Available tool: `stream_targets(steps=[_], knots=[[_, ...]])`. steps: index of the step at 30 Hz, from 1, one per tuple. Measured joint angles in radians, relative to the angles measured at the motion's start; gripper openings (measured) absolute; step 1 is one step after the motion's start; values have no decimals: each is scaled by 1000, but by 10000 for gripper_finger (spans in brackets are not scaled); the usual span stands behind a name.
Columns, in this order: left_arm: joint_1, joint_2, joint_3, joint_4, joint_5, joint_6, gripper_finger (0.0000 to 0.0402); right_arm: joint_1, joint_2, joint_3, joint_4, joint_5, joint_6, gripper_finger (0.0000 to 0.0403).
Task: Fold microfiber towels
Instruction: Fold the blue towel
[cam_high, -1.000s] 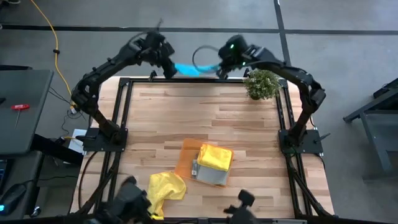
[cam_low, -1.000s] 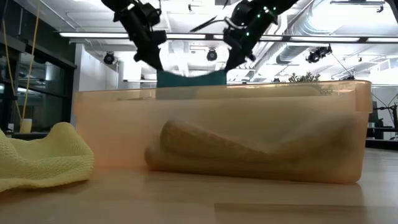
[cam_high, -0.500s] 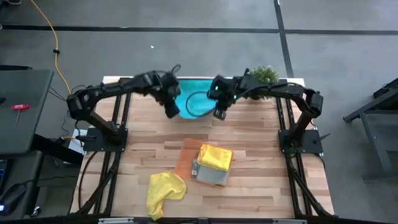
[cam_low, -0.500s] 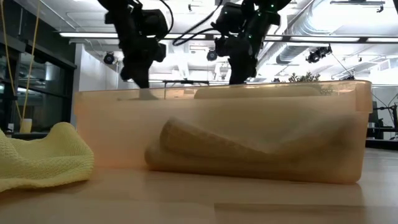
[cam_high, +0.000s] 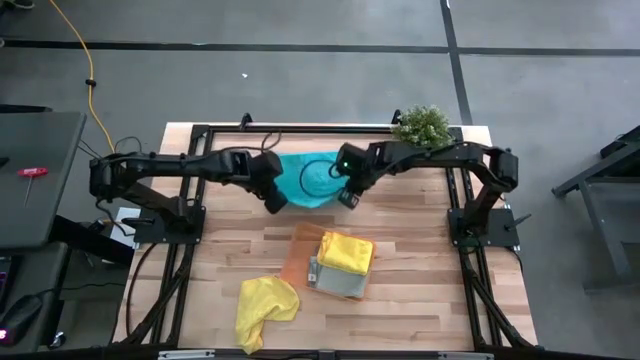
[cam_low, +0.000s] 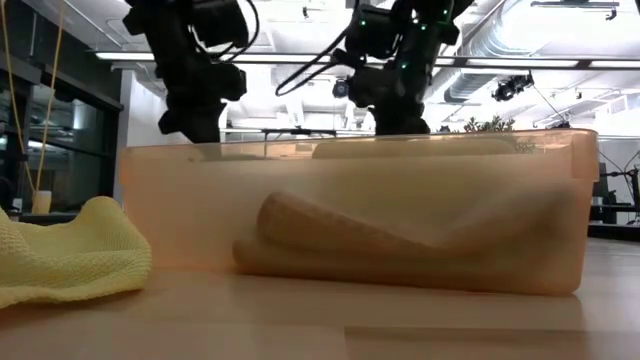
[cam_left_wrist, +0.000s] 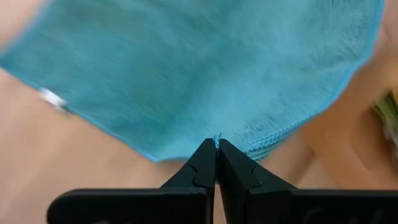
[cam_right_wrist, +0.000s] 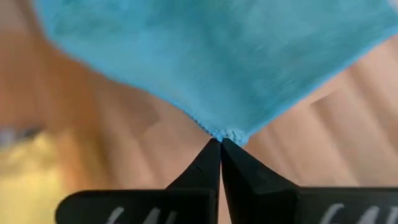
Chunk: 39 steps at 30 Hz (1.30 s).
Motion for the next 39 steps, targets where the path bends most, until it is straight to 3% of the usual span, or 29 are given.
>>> stream_targets(steps=[6,17,23,32,39], knots=[[80,-22,0,11,-118,-11,0,-92,14,0,92,76,20,0],[178,33,0,42,-221,-1,0,-186,91,0,198,68,36,0],[190,91,0,91,-274,-21,0,-199,139,0,219,81,78,0],[191,188,0,131,-443,-53,0,-207,204,0,279,170,171,0],[191,259,0,193,-448,-52,7,-233,208,0,287,223,223,0]])
